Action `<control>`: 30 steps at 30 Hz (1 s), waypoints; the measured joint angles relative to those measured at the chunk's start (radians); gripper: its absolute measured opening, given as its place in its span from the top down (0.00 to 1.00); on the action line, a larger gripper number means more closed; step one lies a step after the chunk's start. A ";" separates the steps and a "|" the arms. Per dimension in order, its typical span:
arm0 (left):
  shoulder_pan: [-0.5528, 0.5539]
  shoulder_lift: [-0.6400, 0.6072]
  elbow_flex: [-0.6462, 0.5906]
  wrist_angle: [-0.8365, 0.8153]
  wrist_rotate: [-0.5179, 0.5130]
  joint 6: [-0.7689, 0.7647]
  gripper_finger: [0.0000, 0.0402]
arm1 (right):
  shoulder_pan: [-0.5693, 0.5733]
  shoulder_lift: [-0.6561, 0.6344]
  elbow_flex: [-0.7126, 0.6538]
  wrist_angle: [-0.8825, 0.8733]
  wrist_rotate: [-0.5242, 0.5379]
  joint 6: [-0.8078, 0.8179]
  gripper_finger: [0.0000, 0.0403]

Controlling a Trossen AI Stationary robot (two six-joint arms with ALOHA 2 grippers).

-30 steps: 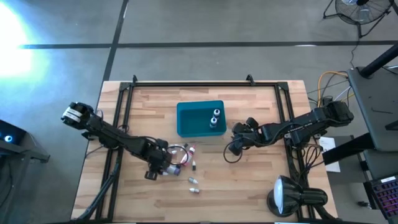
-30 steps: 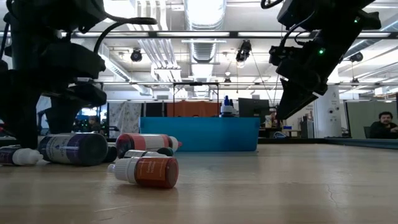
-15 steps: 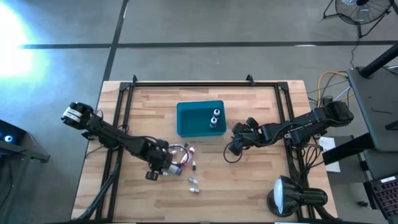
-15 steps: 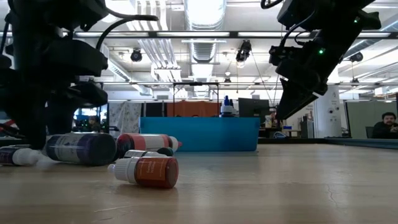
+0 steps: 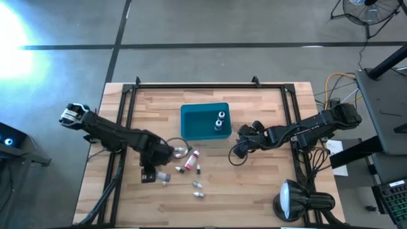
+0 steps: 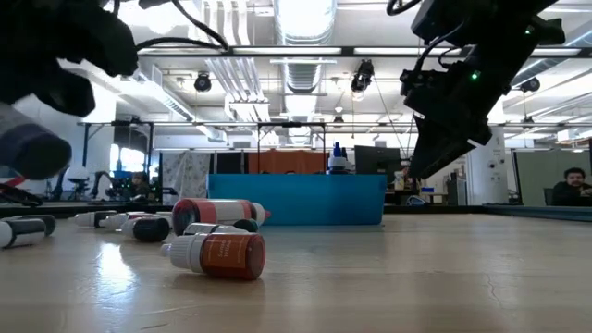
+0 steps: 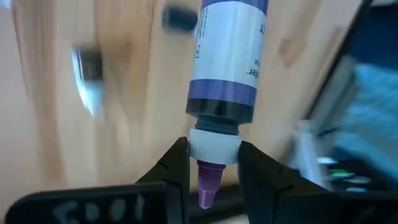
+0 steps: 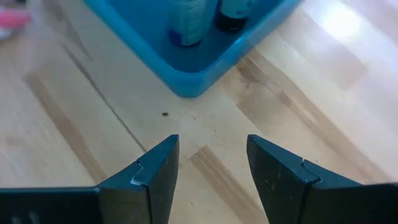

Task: Pick & Place food coloring
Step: Put the large purple food coloring bottle into the bin

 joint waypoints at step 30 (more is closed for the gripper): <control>0.040 0.093 -0.250 -0.359 0.254 -0.261 0.79 | -0.019 0.000 -0.018 -0.006 0.016 0.361 0.55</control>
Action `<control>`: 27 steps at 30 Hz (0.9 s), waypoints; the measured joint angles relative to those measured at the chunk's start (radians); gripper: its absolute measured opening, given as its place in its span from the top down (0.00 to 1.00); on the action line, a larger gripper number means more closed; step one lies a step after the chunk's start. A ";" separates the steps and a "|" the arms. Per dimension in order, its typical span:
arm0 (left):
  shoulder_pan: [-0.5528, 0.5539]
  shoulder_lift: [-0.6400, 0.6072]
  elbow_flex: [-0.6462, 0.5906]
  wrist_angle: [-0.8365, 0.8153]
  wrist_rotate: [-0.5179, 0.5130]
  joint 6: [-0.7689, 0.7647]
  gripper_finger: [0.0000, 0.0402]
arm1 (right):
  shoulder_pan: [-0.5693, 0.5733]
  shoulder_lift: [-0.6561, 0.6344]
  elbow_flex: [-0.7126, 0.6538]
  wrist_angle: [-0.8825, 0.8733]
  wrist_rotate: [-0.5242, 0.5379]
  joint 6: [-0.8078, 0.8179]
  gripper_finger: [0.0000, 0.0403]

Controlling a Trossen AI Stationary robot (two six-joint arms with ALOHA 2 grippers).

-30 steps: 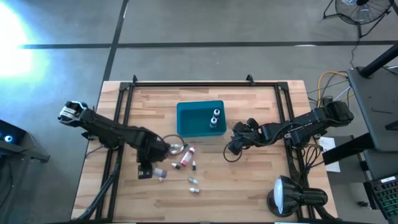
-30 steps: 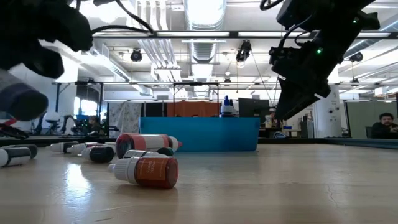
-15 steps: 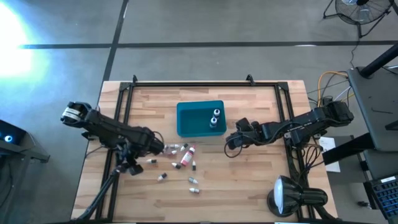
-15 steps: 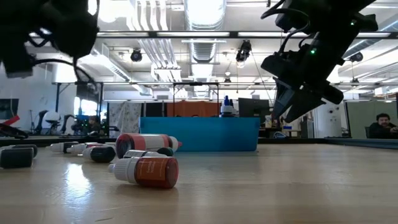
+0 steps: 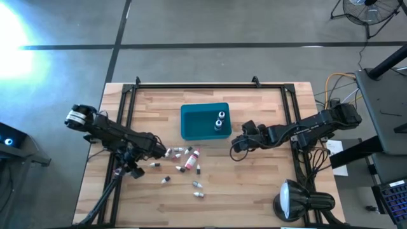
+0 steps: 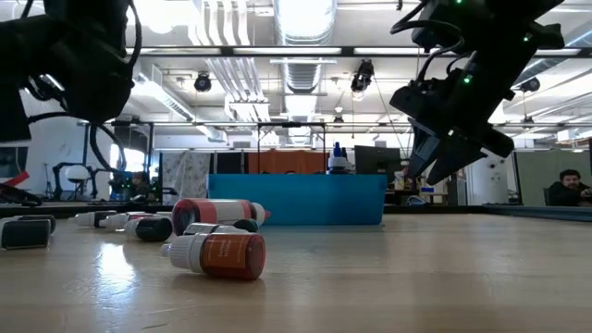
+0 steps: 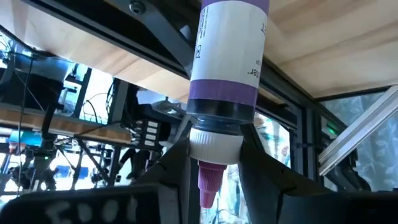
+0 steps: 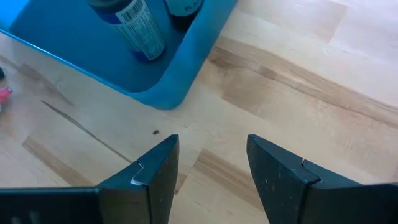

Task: Pick & Place food coloring
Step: Put the large purple food coloring bottle into the bin

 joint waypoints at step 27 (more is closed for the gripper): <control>0.002 0.074 0.062 0.042 0.009 0.066 0.72 | -0.002 0.000 -0.029 0.002 0.034 0.010 0.55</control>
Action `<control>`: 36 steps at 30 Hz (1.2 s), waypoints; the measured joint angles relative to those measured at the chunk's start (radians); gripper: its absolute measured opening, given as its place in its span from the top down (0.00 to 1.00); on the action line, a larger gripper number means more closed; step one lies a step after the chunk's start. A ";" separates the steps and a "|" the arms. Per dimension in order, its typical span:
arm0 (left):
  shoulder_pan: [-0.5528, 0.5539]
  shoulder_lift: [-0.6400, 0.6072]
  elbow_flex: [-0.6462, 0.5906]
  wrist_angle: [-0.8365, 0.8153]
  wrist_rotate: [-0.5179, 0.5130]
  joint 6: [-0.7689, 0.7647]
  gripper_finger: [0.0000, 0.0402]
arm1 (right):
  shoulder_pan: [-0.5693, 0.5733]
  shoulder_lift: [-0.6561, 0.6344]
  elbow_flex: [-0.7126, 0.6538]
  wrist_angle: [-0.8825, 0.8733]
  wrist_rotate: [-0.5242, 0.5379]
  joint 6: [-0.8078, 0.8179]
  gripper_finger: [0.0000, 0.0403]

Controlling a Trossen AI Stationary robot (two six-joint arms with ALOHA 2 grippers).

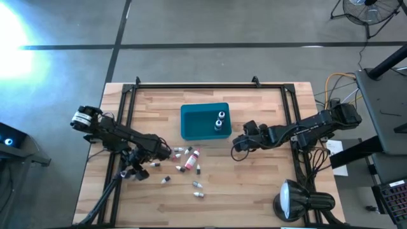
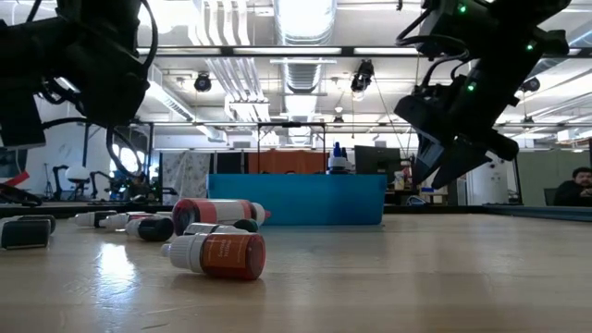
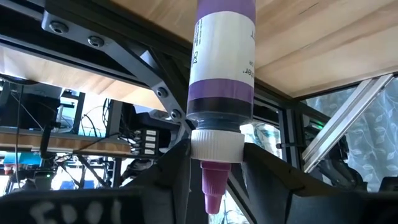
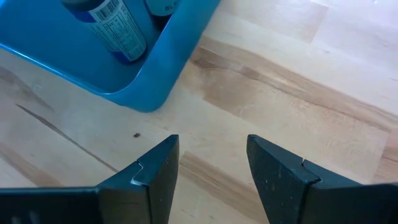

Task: Pick & Place food coloring
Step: Put the large purple food coloring bottle into the bin

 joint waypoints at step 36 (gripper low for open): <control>0.000 -0.001 0.072 -0.033 -0.052 0.002 0.51 | 0.000 0.000 -0.032 0.004 0.017 -0.001 0.55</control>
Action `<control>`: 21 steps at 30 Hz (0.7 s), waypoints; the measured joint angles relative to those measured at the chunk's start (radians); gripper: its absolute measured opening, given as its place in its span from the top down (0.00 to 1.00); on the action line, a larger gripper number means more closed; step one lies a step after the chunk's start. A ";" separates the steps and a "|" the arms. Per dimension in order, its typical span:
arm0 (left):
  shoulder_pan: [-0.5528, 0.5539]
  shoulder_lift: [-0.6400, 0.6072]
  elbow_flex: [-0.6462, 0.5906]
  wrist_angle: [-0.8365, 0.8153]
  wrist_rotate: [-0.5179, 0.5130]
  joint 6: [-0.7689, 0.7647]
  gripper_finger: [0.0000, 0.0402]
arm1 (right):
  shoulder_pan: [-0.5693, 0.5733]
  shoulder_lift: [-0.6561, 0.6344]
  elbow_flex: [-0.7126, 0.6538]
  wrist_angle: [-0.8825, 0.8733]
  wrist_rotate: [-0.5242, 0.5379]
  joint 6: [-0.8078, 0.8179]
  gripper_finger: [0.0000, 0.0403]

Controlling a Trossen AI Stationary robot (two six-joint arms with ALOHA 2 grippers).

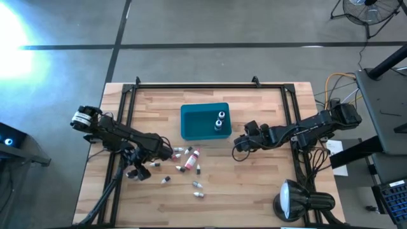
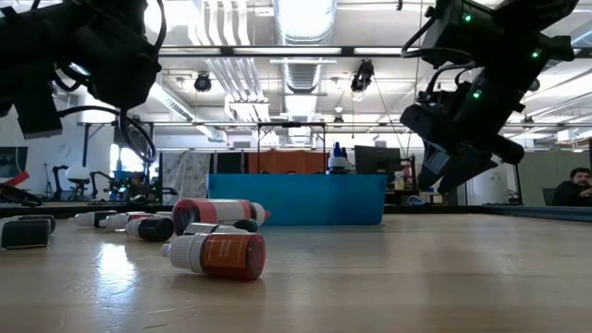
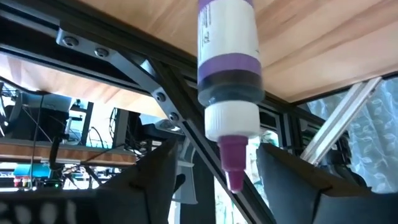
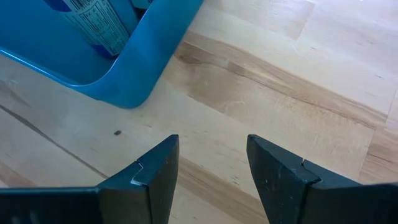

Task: Pick & Place food coloring
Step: Put the large purple food coloring bottle into the bin

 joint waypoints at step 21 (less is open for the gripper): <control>-0.056 -0.150 0.211 -0.022 -0.422 -0.213 0.50 | 0.000 0.000 0.000 0.002 -0.028 -0.003 0.55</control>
